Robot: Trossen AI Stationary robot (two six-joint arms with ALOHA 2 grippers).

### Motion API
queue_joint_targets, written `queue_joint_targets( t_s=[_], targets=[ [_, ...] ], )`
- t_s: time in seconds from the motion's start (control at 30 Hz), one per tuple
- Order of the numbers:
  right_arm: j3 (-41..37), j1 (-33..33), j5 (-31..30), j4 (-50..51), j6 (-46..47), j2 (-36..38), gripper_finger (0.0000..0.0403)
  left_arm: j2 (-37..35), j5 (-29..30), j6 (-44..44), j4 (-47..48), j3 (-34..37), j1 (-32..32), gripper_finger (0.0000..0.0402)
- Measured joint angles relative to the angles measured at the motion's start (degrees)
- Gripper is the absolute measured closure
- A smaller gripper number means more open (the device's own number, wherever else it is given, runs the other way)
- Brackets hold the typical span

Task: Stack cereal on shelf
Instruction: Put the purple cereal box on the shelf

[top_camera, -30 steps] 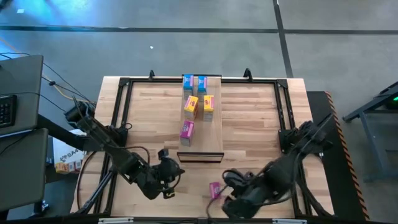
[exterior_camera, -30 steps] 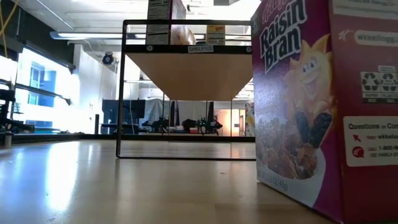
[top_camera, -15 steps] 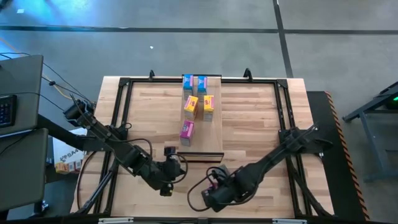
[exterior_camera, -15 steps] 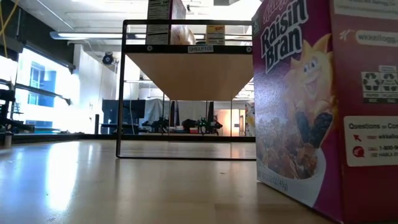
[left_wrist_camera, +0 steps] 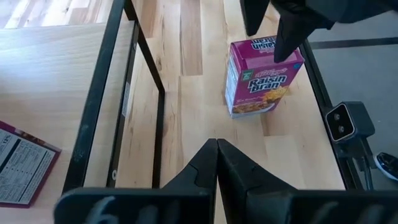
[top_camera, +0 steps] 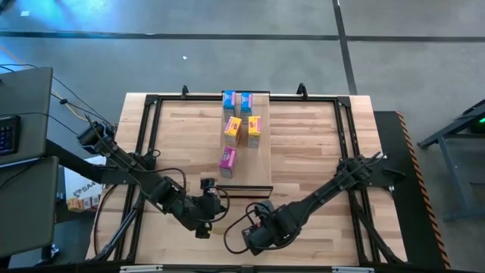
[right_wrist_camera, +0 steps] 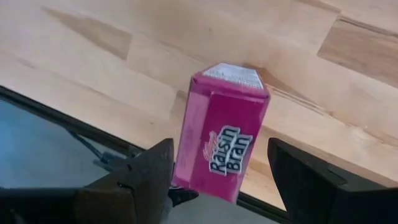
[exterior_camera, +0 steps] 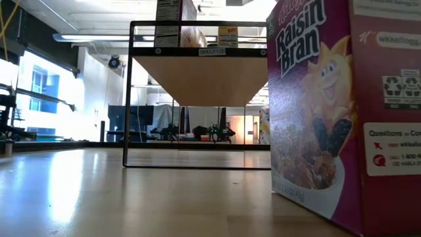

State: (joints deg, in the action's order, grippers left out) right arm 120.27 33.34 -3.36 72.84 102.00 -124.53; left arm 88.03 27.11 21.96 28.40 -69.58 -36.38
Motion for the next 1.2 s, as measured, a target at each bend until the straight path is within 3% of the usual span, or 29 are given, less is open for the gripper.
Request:
queue_joint_targets(
  t_s=[0.9,1.03,1.2],
  targets=[
    [0.0,0.0,-2.2,0.3,1.1,-3.7,0.0159,-2.0,-0.1,-0.2,0.3,0.0,-0.4,0.0401],
    [0.0,0.0,-0.9,0.8,1.2,-4.1,0.0188,-7.0,1.0,-2.6,0.5,0.0,-1.6,0.0401],
    [0.0,0.1,-0.6,1.9,0.3,-4.1,0.0259,-14.5,5.7,-5.6,2.2,0.0,-2.6,0.0402]
  ],
)
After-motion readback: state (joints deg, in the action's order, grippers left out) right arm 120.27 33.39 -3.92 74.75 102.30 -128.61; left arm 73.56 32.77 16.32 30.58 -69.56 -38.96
